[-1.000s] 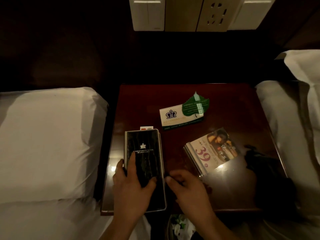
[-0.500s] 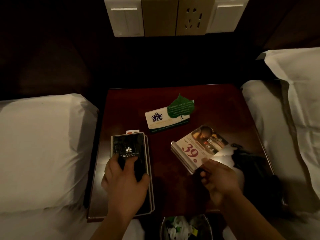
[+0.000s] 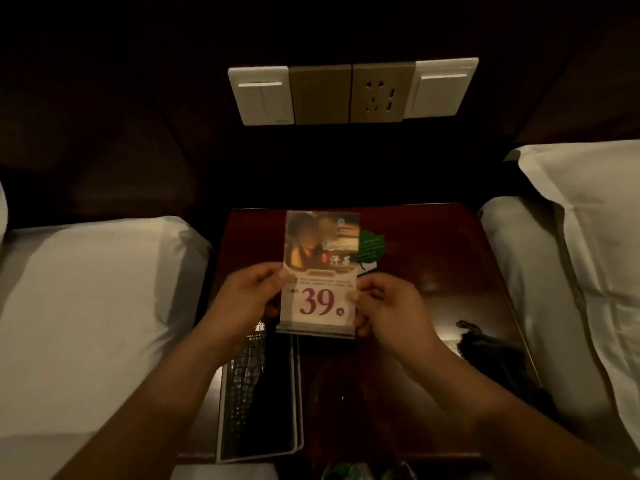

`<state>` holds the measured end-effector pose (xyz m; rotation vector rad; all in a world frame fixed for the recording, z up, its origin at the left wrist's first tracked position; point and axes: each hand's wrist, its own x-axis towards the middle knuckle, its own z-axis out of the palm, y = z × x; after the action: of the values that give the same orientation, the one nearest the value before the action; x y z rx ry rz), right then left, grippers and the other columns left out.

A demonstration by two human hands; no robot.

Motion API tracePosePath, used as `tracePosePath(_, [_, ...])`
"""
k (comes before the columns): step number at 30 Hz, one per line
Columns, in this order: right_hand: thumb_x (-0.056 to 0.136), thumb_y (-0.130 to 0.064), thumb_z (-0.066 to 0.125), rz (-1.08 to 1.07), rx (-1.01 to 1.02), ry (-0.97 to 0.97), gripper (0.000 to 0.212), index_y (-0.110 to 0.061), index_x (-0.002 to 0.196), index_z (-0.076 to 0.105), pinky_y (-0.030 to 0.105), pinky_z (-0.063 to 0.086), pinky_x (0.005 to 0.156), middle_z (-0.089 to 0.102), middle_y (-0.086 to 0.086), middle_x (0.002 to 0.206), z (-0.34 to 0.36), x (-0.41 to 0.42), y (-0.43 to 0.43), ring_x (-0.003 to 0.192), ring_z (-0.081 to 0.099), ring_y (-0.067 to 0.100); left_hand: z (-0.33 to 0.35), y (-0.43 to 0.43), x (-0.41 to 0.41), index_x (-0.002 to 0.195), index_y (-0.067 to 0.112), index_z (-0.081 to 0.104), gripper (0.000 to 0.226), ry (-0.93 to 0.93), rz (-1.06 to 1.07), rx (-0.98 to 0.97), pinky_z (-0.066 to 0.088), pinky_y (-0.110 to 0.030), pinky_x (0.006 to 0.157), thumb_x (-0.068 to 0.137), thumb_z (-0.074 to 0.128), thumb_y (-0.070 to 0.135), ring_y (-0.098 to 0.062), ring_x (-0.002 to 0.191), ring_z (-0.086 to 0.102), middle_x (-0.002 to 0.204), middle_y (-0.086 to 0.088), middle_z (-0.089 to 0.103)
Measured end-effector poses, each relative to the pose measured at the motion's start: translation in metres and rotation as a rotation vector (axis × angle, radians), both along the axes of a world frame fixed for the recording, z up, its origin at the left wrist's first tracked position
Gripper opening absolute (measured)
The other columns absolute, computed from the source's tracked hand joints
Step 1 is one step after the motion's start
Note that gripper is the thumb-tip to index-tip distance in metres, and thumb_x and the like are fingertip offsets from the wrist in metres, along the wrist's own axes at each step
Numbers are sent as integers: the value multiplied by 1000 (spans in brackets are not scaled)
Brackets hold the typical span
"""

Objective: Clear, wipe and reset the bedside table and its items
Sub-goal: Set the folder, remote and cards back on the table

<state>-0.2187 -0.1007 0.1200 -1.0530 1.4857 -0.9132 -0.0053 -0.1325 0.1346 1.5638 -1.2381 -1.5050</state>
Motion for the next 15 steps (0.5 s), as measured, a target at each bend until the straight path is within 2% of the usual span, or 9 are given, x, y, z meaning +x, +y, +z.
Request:
tracePosePath(2, [93, -12, 61, 40, -23, 51, 6, -13, 88, 65, 20, 49, 50, 64, 6, 66, 0, 7, -22, 56, 62, 12, -6, -11, 9, 102, 30, 74, 19, -17, 11, -3, 57, -42, 79, 99, 58, 21, -22, 98, 73, 102, 0, 78])
tracePosePath(4, [93, -13, 61, 85, -33, 94, 6, -13, 88, 64, 20, 51, 52, 65, 7, 72, -4, 16, -38, 61, 64, 14, -13, -20, 16, 88, 36, 74, 27, -8, 65, -24, 54, -25, 61, 98, 59, 16, -14, 85, 75, 94, 2, 79])
tracePosePath(5, [93, -14, 61, 112, -41, 126, 5, -15, 89, 64, 21, 53, 54, 66, 6, 77, -6, 20, -44, 65, 65, 14, -15, -25, 19, 83, 37, 74, 31, 16, 94, -36, 53, -21, 57, 98, 59, 14, -11, 79, 74, 90, 3, 79])
tracePosePath(6, [93, -16, 61, 122, -48, 148, 4, -16, 91, 65, 23, 55, 57, 67, 4, 83, -7, 22, -49, 69, 67, 15, -17, -30, 24, 81, 35, 74, 33, 45, 130, -45, 53, -20, 56, 98, 58, 12, -11, 78, 75, 88, 3, 79])
tracePosePath(8, [92, -14, 63, 41, -77, 119, 8, -21, 95, 66, 24, 56, 55, 68, 1, 90, -10, 19, -56, 68, 68, 11, -23, -41, 36, 90, 26, 72, 25, 71, 205, -58, 57, -22, 59, 99, 55, 10, -17, 84, 76, 92, -1, 79])
tracePosePath(9, [91, -12, 64, -48, -119, 104, 13, -24, 93, 66, 24, 55, 52, 68, 1, 88, -11, 14, -58, 63, 67, 10, -24, -46, 45, 97, 20, 70, 19, 70, 236, -67, 58, -24, 60, 100, 55, 10, -19, 86, 76, 94, -2, 79])
tracePosePath(11, [89, -11, 66, -281, -225, 166, 16, -27, 92, 65, 36, 56, 52, 66, 7, 82, -12, -1, -65, 60, 64, 16, -27, -59, 61, 103, 14, 67, 14, 89, 285, -92, 59, -26, 62, 100, 54, 9, -20, 88, 76, 95, -2, 79])
tracePosePath(13, [85, -21, 70, -432, -251, 289, 19, -26, 101, 61, 47, 58, 67, 64, 12, 87, -19, -18, -74, 73, 65, 25, -32, -73, 72, 102, 14, 67, 14, 98, 315, -117, 61, -30, 63, 99, 54, 8, -19, 87, 76, 93, 0, 79])
tracePosePath(15, [78, -36, 74, -439, -176, 336, 41, -32, 114, 55, 49, 56, 81, 64, 3, 101, -26, -31, -82, 92, 66, 23, -38, -87, 76, 99, 16, 66, 15, 96, 334, -134, 62, -31, 65, 100, 54, 7, -18, 87, 76, 91, 0, 78])
